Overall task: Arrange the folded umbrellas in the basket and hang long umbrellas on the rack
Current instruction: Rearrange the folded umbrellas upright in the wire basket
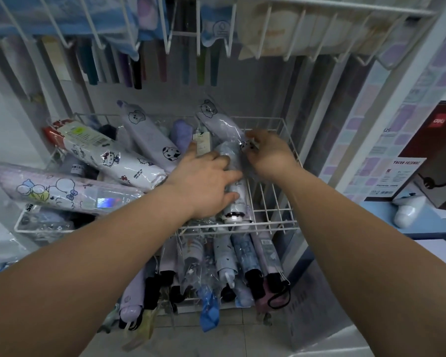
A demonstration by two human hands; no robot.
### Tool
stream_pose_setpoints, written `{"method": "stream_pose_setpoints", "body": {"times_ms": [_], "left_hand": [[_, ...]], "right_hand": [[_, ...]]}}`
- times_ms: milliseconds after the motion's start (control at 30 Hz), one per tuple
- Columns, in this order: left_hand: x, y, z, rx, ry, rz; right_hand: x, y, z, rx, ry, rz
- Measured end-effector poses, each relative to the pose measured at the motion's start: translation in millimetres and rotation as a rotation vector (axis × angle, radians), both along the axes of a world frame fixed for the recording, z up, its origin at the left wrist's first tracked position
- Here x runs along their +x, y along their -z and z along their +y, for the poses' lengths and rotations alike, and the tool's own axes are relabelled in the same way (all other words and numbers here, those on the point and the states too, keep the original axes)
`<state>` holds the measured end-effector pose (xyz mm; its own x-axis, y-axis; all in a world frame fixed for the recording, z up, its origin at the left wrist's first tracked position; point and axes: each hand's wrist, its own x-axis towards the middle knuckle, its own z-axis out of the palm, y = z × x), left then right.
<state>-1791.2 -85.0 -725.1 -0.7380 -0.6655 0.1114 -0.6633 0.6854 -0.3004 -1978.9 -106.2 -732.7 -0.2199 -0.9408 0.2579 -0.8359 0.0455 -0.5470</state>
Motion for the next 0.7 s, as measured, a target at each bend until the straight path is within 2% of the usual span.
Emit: {"method": "stream_pose_setpoints", "body": {"times_ms": [333, 700], "left_hand": [[1, -1, -8, 0.101, -0.002, 0.020], [3, -1, -6, 0.148, -0.058, 0.046]], "right_hand": [[-3, 16, -13, 0.130, -0.059, -0.040], [-5, 25, -18, 0.084, 0.015, 0.034]]}}
